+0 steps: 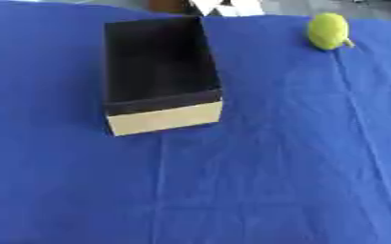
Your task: Pick up objects on the table and place them in the box.
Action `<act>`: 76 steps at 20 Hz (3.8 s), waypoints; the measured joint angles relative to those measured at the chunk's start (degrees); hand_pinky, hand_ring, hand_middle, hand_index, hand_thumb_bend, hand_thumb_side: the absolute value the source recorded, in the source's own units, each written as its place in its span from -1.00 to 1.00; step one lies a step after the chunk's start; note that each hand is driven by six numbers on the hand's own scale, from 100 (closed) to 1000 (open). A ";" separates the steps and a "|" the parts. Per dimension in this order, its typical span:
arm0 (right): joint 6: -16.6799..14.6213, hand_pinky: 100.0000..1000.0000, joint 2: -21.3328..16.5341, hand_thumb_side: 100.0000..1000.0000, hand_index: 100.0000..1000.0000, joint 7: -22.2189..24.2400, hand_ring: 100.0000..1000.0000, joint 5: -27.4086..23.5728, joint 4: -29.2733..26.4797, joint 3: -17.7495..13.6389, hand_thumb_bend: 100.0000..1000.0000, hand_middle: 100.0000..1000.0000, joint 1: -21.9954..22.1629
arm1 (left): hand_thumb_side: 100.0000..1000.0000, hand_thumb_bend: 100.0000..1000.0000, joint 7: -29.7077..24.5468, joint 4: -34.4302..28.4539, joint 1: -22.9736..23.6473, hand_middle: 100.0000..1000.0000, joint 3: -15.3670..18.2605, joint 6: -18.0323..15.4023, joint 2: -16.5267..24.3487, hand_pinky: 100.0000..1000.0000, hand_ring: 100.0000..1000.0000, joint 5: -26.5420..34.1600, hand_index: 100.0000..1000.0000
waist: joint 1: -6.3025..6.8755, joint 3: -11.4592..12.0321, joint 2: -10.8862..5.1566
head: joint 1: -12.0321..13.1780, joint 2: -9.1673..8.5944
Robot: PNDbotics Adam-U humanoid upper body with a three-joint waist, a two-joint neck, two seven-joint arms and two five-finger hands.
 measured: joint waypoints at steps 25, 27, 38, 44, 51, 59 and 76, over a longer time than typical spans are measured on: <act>-2.43 0.76 5.15 0.27 0.96 4.64 0.79 10.95 12.16 2.65 -1.00 0.80 -4.74 | 0.47 0.66 -0.32 0.00 0.21 0.26 -0.04 0.17 0.43 -0.02 0.30 0.03 0.32 | 0.00 -0.12 -0.13 | -0.12 0.67; -3.23 0.77 5.72 0.32 0.99 6.12 0.82 12.22 13.50 4.19 -1.00 0.82 -4.34 | 0.47 0.66 -0.34 0.00 0.21 0.26 -0.04 0.20 0.43 -0.02 0.30 0.07 0.32 | 0.00 0.12 -0.13 | -0.29 0.67; -11.83 0.80 9.21 0.26 1.00 15.39 0.88 21.53 20.06 10.38 -1.00 0.84 -3.48 | 0.46 0.66 -0.40 0.00 0.21 0.26 -0.09 0.30 0.43 -0.02 0.31 0.31 0.32 | 0.00 0.42 -0.13 | -0.83 0.66; -17.08 0.80 9.83 -0.04 0.96 20.71 0.89 26.29 20.81 10.77 -0.78 0.81 -3.54 | 0.46 0.67 -0.40 0.00 0.21 0.27 -0.34 0.31 0.43 -0.03 0.31 0.31 0.32 | 0.00 0.55 -0.13 | -1.00 0.66; -21.80 0.82 10.11 -0.55 0.98 26.83 0.88 29.56 21.89 10.30 -0.56 0.72 -3.40 | 0.46 0.67 -0.33 0.00 0.21 0.27 -0.35 0.40 0.42 -0.03 0.31 0.36 0.32 | 0.00 0.56 -0.13 | -1.08 0.66; -21.79 0.85 10.20 -1.00 0.88 34.25 0.84 29.49 21.43 9.42 -0.39 0.70 -3.44 | 0.46 0.67 -0.42 0.00 0.21 0.27 -0.36 0.53 0.41 -0.03 0.31 0.38 0.32 | 0.00 0.55 -0.13 | -1.32 0.65; -16.90 0.86 10.28 -1.00 1.00 43.12 0.85 29.00 18.97 7.86 -0.49 0.82 -4.34 | 0.45 0.68 -0.27 0.00 0.35 0.26 -0.39 0.95 0.16 -0.04 0.31 0.79 0.31 | 0.00 0.50 -0.07 | -4.00 -5.58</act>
